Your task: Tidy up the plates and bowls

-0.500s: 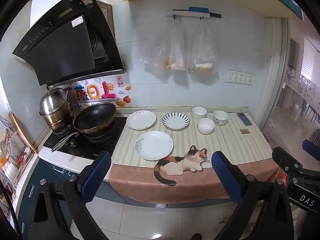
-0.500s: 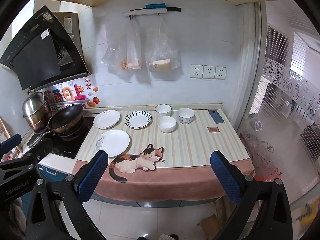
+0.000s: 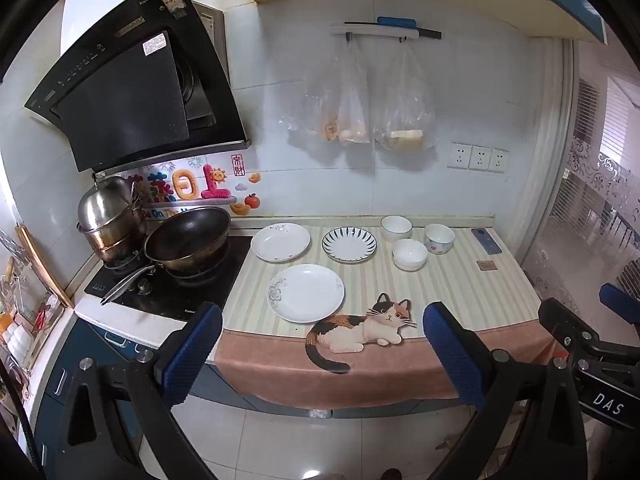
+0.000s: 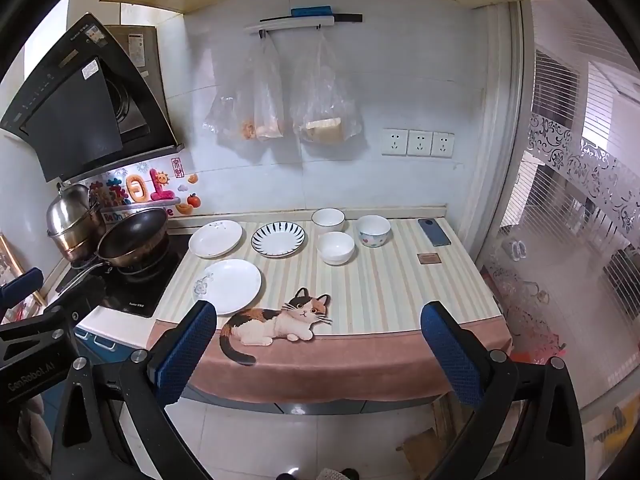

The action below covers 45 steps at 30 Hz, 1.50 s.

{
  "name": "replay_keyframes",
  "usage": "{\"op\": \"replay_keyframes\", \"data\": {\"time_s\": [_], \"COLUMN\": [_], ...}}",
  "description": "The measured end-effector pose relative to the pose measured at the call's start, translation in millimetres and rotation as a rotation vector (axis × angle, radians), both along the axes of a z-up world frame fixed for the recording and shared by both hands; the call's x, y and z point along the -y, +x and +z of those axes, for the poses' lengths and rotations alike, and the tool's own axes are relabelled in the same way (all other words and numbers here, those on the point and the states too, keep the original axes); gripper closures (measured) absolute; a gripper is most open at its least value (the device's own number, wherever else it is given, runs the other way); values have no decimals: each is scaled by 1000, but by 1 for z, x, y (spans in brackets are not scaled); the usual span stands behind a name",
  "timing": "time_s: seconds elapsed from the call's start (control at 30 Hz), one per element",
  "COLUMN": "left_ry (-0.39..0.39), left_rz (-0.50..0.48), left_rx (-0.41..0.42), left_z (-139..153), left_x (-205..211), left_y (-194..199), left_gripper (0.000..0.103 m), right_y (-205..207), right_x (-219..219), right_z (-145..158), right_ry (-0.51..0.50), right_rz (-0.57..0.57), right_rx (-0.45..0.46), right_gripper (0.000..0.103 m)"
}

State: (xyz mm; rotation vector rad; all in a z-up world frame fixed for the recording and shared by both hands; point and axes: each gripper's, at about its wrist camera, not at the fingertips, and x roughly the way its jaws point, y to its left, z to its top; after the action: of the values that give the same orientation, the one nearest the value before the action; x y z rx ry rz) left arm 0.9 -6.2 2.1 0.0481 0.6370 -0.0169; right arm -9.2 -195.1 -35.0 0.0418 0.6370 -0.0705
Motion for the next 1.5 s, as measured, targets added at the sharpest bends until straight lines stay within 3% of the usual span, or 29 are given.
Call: {"op": "replay_keyframes", "data": {"time_s": [1.5], "left_ry": [4], "left_rz": [-10], "left_rx": [-15], "left_z": [2], "left_x": [5], "left_y": [-5], "left_gripper": [0], "right_y": [-11], "right_x": [12], "right_z": [-4], "right_ry": [21], "right_rz": [-18], "right_rx": [-4], "right_gripper": [0]}}
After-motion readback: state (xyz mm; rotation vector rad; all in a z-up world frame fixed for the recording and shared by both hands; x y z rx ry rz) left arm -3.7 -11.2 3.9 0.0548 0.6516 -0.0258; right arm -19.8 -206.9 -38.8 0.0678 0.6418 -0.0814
